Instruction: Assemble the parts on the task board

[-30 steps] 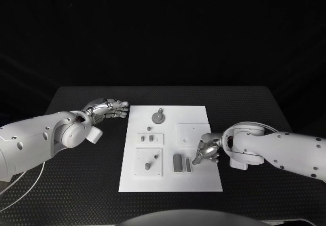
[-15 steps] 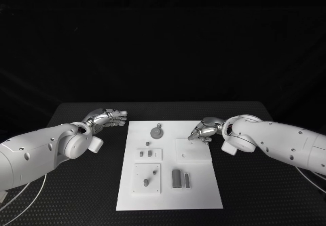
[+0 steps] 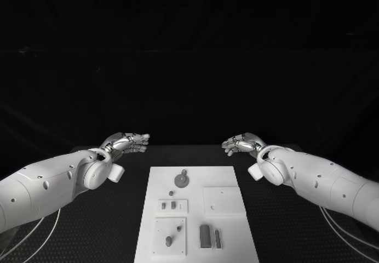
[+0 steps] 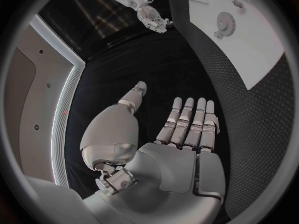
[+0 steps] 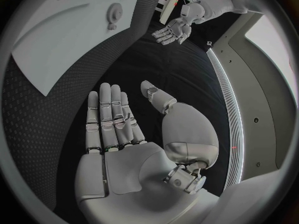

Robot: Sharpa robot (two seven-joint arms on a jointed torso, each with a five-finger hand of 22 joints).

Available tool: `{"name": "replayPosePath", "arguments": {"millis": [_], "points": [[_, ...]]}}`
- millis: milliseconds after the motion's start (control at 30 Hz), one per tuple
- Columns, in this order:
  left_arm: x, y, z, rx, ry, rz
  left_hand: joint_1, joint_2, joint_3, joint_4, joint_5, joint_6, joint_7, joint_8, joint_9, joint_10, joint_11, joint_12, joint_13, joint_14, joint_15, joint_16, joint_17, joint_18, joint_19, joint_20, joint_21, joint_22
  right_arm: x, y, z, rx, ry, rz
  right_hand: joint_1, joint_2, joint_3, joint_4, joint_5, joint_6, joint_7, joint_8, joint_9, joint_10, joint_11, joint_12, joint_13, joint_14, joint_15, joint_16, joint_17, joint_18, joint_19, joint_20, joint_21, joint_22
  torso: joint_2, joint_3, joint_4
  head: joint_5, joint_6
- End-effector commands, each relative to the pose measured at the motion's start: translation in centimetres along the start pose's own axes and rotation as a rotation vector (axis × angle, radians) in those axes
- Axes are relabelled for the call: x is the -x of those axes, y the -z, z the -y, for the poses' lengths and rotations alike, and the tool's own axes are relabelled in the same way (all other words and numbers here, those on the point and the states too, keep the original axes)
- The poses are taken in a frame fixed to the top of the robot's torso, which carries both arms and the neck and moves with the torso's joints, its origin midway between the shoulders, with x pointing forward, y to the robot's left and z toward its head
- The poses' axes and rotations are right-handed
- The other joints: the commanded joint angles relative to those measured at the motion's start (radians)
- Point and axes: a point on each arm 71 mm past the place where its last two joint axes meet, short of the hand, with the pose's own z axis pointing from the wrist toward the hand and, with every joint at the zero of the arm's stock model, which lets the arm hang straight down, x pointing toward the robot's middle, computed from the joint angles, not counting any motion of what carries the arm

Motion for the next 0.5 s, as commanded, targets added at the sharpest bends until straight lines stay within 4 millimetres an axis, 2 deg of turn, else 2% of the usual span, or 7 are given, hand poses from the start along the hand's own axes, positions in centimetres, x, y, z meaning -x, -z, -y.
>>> {"name": "replayPosePath", "arguments": {"millis": [33,67,300,333,400,433,500], "points": [[0.16,-0.25,0.45,-0.036,0.031,0.011,-0.003,0.016,0.001,-0.008,-0.004,0.008,-0.022,-0.001,-0.001,0.004,-0.018,0.0,0.001,0.004,-0.015,-0.004,-0.001,-0.015,0.007,-0.001,-0.006,-0.005,0.03,-0.13,-0.55,0.088,-0.139,0.036,-0.012,0.018,-0.02,-0.001,0.0,-0.034,-0.004,-0.013,-0.008,-0.04,0.016,-0.093,-0.1,-0.079,0.039,-0.111,-0.058,-0.013,-0.037,0.01,-0.04,-0.02,-0.018,0.0056,-0.0041,0.003,0.042],[0.18,-0.36,0.51,-0.044,0.03,0.016,-0.004,0.02,0.001,-0.01,-0.003,0.018,-0.022,0.003,0.0,0.008,-0.021,0.001,0.002,0.007,-0.018,-0.003,0.0,-0.015,0.008,-0.001,-0.006,-0.006,-0.04,-0.15,-0.58,0.095,-0.145,0.035,-0.029,0.005,-0.041,-0.004,0.005,-0.041,-0.003,-0.015,-0.01,-0.047,0.018,-0.109,-0.119,-0.095,0.043,-0.131,-0.069,-0.018,-0.047,0.015,-0.05,-0.024,-0.021,0.0068,-0.0034,0.005,0.048],[-0.17,-0.98,0.71,-0.069,0.05,0.025,-0.01,0.035,-0.001,-0.02,-0.003,0.051,-0.02,0.011,-0.003,0.052,-0.028,0.014,0.008,0.034,-0.027,0.006,0.004,-0.015,0.025,-0.007,-0.004,-0.016,-0.37,-0.34,-1.02,0.12,-0.185,0.025,-0.069,0.023,-0.159,-0.007,-0.001,-0.09,0.003,-0.025,-0.02,-0.061,0.031,-0.206,-0.252,-0.151,0.052,-0.23,-0.132,-0.035,-0.112,0.031,-0.118,-0.053,-0.026,0.0131,-0.0014,0.001,0.09],[0.02,-0.76,0.29,-0.023,0.019,0.021,-0.872,0.075,-0.358,0.189,-0.053,-0.603,-0.15,-0.293,-0.525,-0.754,-0.169,-0.069,-0.069,-0.524,-0.205,-0.37,-0.396,-0.015,-0.488,-0.148,-0.074,-0.791,-0.2,-0.31,-0.6,0.068,-0.129,0.035,-0.89,0.087,-0.7,0.282,-0.05,-0.836,-0.179,-0.116,-0.69,-0.916,-0.128,-0.336,-0.716,-0.793,-0.116,-0.687,-0.562,-0.13,-0.572,-0.156,-0.349,-0.385,-0.022,0.0089,-0.0025,0.007,0.067],[-0.17,-0.72,0.25,-0.026,0.023,0.024,-0.872,0.075,-0.358,0.189,-0.053,-0.603,-0.15,-0.293,-0.525,-0.754,-0.169,-0.069,-0.069,-0.524,-0.205,-0.37,-0.396,-0.015,-0.488,-0.148,-0.074,-0.791,-0.3,-0.24,-0.65,0.071,-0.133,0.038,-0.89,0.087,-0.7,0.282,-0.05,-0.836,-0.179,-0.116,-0.69,-0.916,-0.128,-0.336,-0.716,-0.793,-0.116,-0.687,-0.562,-0.13,-0.572,-0.156,-0.349,-0.442,-0.026,0.0094,-0.0039,0.008,0.064],[-0.31,-0.68,0.21,-0.028,0.025,0.027,-0.872,0.075,-0.358,0.189,-0.053,-0.603,-0.15,-0.293,-0.525,-0.754,-0.169,-0.069,-0.069,-0.524,-0.205,-0.37,-0.396,-0.015,-0.488,-0.148,-0.074,-0.791,-0.39,-0.18,-0.69,0.073,-0.137,0.04,-0.89,0.087,-0.7,0.282,-0.05,-0.836,-0.179,-0.116,-0.69,-0.916,-0.128,-0.336,-0.716,-0.793,-0.116,-0.687,-0.562,-0.13,-0.572,-0.156,-0.349,-1.164,-0.03,0.0098,-0.005,0.008,0.061],[-0.72,-0.57,0.13,-0.034,0.033,0.034,-0.872,0.075,-0.358,0.189,-0.053,-0.603,-0.15,-0.293,-0.525,-0.754,-0.169,-0.069,-0.069,-0.524,-0.205,-0.37,-0.396,-0.015,-0.488,-0.148,-0.074,-0.791,-0.62,-0.02,-0.8,0.08,-0.146,0.048,-0.89,0.087,-0.7,0.282,-0.05,-0.836,-0.179,-0.116,-0.69,-0.916,-0.128,-0.336,-0.716,-0.793,-0.116,-0.687,-0.562,-0.13,-0.572,-0.156,-0.349,-1.164,-0.04,0.0109,-0.008,0.011,0.053]]}}
